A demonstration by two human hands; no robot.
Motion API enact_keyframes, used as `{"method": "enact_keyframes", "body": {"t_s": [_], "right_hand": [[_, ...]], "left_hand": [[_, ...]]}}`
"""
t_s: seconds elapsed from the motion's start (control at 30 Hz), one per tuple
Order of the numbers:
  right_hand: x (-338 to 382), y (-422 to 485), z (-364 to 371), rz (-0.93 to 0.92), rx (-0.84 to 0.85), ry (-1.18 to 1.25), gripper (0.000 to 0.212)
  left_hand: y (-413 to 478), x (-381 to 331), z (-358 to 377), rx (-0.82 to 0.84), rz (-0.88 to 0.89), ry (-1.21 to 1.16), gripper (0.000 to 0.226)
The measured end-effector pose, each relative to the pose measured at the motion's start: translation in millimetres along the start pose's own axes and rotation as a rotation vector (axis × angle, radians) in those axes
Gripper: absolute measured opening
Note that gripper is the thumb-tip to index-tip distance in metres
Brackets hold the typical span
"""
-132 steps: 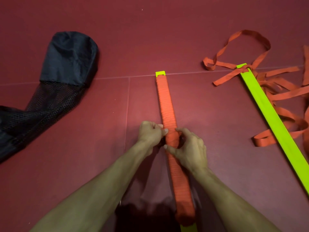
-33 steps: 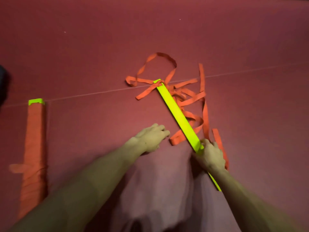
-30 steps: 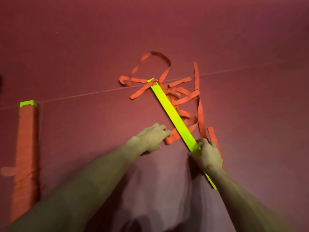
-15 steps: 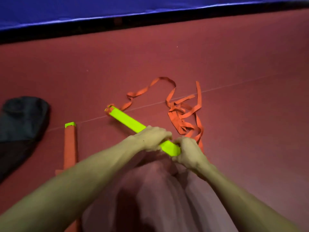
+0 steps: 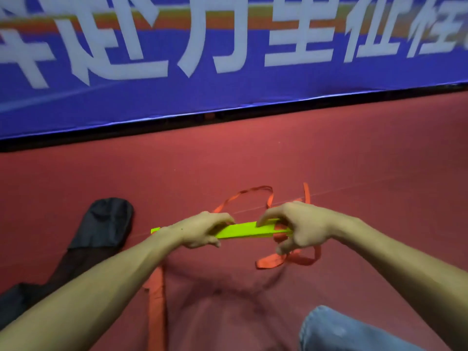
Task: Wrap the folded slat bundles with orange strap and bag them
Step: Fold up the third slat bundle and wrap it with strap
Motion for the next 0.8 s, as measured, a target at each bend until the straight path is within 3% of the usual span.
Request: {"method": "enact_keyframes", "body": {"t_s": [0.07, 0.17, 0.23, 0.3, 0.37, 0.63, 0.8], "right_hand": [[21, -6, -28, -0.059, -0.1, 0.13, 0.04], [46, -3, -54, -0.065, -0.257, 0.341, 0.019], [59, 10, -54, -0.03, -0.283, 0.423, 0.012], [71, 27, -47, 0.007, -0.306, 0.46, 0.022], [80, 41, -39, 0.023, -0.309, 0.461, 0.03], [114, 58, -36, -0.151, -0.337, 0.471, 0.039], [126, 58, -38, -0.247, -0.345, 0.602, 0.029]], "left_hand": [[-22, -13, -16, -0.039, 0.025, -0.005, 0.072], [-56, -37, -37, -0.101, 0.052, -0.192, 0.085], [-82, -55, -60, -0.282, 0.106, -0.344, 0.088], [-105, -62, -79, -0.429, 0.166, -0.481, 0.08], [-123, -66, -85, -0.466, 0.18, -0.5, 0.071], [-161, -56, -85, -0.49, 0.138, -0.462, 0.069], [-176, -49, -94, -0.448, 0.162, -0.531, 0.075]]}}
Point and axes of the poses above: each hand's wrist, its own y-axis towards the middle knuckle, its own z-axis out of the palm, x = y × z, the point moved 10 cm from there along y, towards the middle knuckle, and after that the axes turned 8 degrees about -z, right-handed, at the moved point
